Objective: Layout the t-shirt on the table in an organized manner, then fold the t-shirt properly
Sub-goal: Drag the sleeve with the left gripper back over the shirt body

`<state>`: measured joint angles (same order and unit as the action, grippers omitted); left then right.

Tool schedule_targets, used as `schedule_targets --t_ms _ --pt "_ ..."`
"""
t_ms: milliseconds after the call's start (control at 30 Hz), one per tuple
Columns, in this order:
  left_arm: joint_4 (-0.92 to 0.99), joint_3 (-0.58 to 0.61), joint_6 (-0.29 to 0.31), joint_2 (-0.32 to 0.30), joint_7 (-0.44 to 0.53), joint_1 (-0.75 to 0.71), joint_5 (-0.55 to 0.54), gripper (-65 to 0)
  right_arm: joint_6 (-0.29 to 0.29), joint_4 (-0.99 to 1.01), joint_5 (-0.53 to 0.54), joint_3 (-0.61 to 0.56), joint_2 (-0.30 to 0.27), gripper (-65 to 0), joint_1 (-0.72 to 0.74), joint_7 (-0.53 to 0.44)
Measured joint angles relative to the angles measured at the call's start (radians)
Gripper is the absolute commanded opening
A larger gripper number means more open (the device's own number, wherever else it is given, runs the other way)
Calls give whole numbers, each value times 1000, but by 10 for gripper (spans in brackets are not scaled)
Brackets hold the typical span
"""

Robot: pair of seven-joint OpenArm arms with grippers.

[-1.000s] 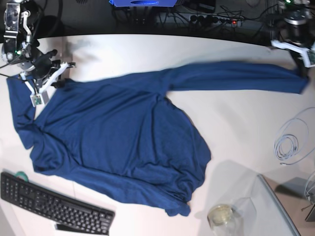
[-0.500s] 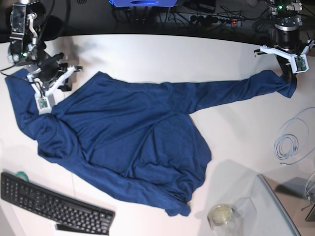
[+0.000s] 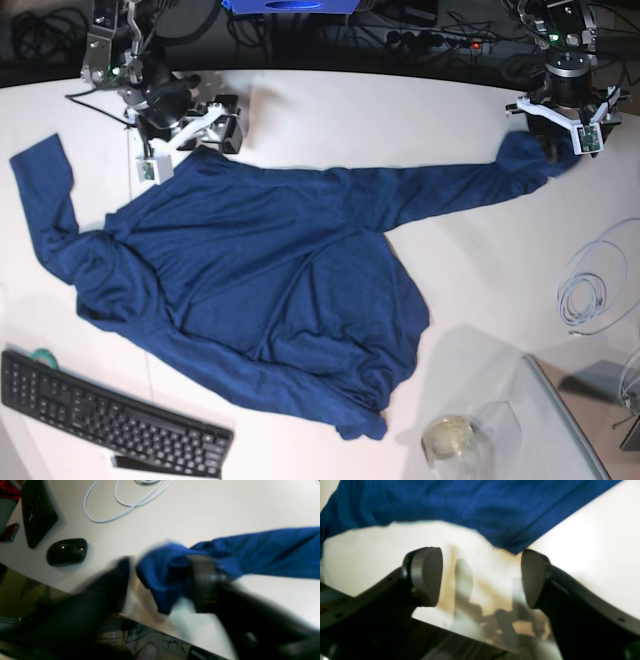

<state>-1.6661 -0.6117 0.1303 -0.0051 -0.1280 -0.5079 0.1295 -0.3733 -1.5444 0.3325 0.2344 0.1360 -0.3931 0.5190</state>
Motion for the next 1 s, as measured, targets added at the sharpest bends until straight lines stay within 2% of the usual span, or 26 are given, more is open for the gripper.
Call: schedule_targets --t_ms 67,100,200,267,333,433,533,600,633,700,733,900,1000 --pt "3 0 0 -1 0 10 5 -21 1 0 0 0 0 -230 -2 -46" --pt "3 -5 1 -2 0 13 5 0 8 0 1 0 0 -230 0 -53" --pt "3 -34 4 -20 0 27 1 0 15 7 36 0 0 -230 19 -51" --pt "3 -56 -16 -21 0 48 5 0 58 36 43 0 -1 -227 52 -54" --pt "3 -64 0 -25 4 61 5 0 86 81 42 -3 -10 -212 90 -57" --pt "1 -68 0 -29 1 68 5 0 90 140 54 -5 -42 -210 113 -81" --pt "1 -66 -2 -37 1 72 5 0 86 187 63 2 -45 -224 137 -109" --pt "6 -27 -4 -39 0 80 6 0 86 215 65 -6 -60 -318 154 -112" --pt "18 3 -15 -41 1 88 9 0 81 227 70 -7 -72 -410 155 -116" --pt "34 72 0 -47 -4 105 9 0 78 238 80 4 -90 -590 146 -116" --pt "38 119 0 -51 -4 115 9 0 77 238 79 4 -103 -623 141 -115" --pt "91 306 -7 -50 -3 208 11 0 73 230 87 35 -143 -629 121 -108" --pt "158 400 0 -44 -113 301 -2 0 65 229 95 108 -155 -629 99 -117"
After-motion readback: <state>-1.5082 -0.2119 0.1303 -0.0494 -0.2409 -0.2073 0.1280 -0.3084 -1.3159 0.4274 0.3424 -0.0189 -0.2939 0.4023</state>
